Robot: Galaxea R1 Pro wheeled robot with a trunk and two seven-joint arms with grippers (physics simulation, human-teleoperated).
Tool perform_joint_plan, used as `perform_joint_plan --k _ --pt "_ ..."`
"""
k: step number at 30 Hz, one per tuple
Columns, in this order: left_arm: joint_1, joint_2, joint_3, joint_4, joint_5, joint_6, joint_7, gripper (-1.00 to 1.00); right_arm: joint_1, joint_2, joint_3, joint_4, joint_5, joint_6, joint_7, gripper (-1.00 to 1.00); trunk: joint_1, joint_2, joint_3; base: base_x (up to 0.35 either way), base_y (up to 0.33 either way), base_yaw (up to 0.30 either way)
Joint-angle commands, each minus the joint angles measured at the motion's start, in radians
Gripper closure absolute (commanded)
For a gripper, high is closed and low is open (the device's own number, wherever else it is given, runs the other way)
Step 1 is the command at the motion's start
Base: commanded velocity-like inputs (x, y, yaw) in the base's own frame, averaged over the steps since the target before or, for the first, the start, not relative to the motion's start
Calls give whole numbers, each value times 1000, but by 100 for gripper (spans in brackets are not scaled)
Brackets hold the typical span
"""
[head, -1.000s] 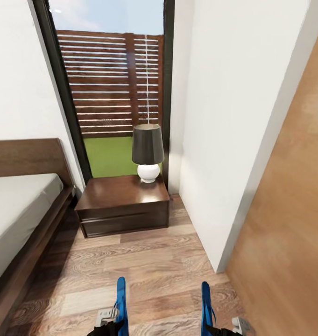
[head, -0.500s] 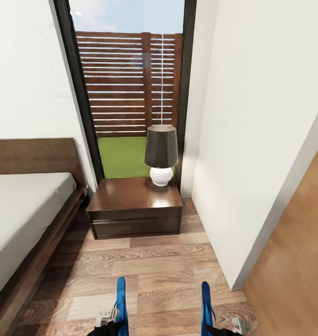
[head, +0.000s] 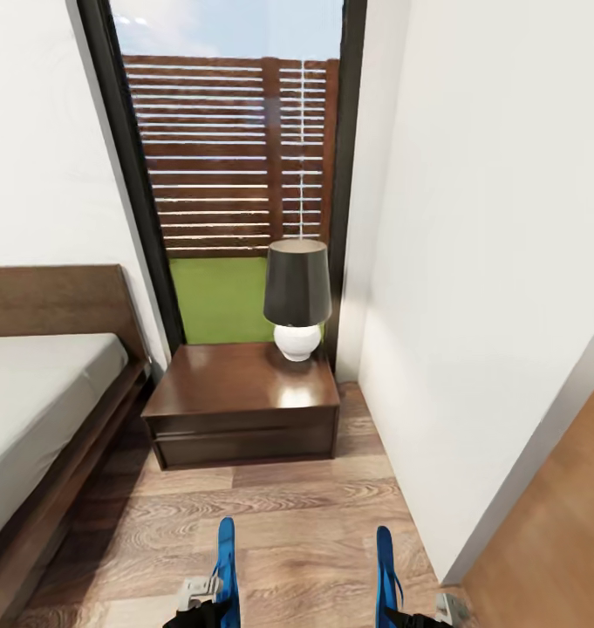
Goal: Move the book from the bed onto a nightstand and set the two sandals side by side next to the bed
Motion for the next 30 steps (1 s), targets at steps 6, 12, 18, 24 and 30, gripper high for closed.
perform_joint_plan --k 6,12,18,24,30 --pt "-1 1 -8 1 4 -8 -2 100 -1 -1 -4 1 -2 0 2 100 0 0 -1 232 -141 0" --pt "-1 1 -8 1 4 -8 -2 100 -1 -1 -4 1 -2 0 2 100 0 0 -1 28 -22 136" --pt "-1 1 -8 1 4 -8 -2 100 -1 -1 -4 1 -2 0 2 100 0 0 -1 50 -60 240" --pt "-1 1 -8 1 4 -8 -3 100 -1 -1 -4 1 -2 0 3 100 0 0 -1 5 -6 277" --pt "-1 1 -8 1 4 -8 -2 100 -1 -1 -4 1 -2 0 3 100 0 0 -1 0 -77 286"
